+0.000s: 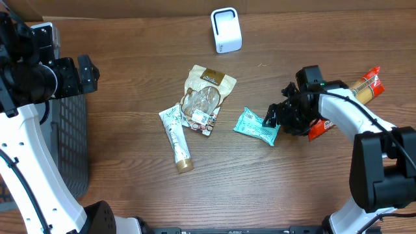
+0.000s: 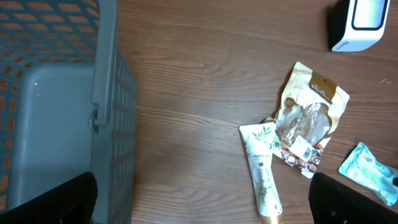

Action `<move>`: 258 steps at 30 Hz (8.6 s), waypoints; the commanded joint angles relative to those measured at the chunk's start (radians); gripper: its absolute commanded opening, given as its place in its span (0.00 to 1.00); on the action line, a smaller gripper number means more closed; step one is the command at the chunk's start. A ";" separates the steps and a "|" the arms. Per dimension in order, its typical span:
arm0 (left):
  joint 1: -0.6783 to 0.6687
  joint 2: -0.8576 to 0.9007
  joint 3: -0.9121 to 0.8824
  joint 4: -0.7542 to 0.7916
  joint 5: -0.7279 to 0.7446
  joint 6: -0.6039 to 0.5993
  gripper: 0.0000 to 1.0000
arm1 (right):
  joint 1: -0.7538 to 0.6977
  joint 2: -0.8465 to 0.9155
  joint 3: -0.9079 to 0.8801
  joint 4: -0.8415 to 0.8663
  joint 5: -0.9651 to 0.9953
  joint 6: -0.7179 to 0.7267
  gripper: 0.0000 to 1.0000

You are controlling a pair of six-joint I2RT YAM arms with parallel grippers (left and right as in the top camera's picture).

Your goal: Scan the item barcode

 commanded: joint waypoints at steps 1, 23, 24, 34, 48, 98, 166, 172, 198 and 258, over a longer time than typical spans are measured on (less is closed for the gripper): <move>0.003 -0.005 -0.003 -0.002 -0.005 0.026 0.99 | -0.002 -0.016 -0.056 0.049 -0.061 -0.004 0.81; 0.004 -0.005 -0.003 -0.002 -0.006 0.026 1.00 | -0.001 0.020 -0.345 0.471 -0.086 0.003 0.61; 0.004 -0.005 -0.003 -0.002 -0.006 0.026 1.00 | -0.001 0.021 -0.345 0.472 -0.089 0.003 0.58; 0.004 -0.005 -0.003 -0.002 -0.006 0.026 1.00 | -0.001 0.021 -0.336 0.458 -0.105 -0.031 0.04; 0.004 -0.004 -0.003 -0.002 -0.005 0.026 1.00 | -0.003 -0.093 -0.018 0.130 -0.408 -0.101 0.04; 0.004 -0.003 -0.003 -0.002 -0.005 0.026 1.00 | 0.396 -0.329 0.352 -0.099 0.977 -0.001 0.04; 0.004 -0.003 -0.003 -0.002 -0.006 0.026 0.99 | 0.318 0.403 0.575 1.337 0.916 -1.560 0.04; 0.004 -0.003 -0.003 -0.002 -0.005 0.026 1.00 | 0.317 0.450 0.575 1.309 0.890 -1.564 0.04; 0.004 -0.003 -0.003 -0.002 -0.005 0.026 1.00 | 0.328 0.438 0.575 1.305 0.924 -1.562 0.04; 0.004 -0.003 -0.003 -0.002 -0.006 0.026 1.00 | -0.358 0.031 0.332 -0.005 0.328 0.053 0.42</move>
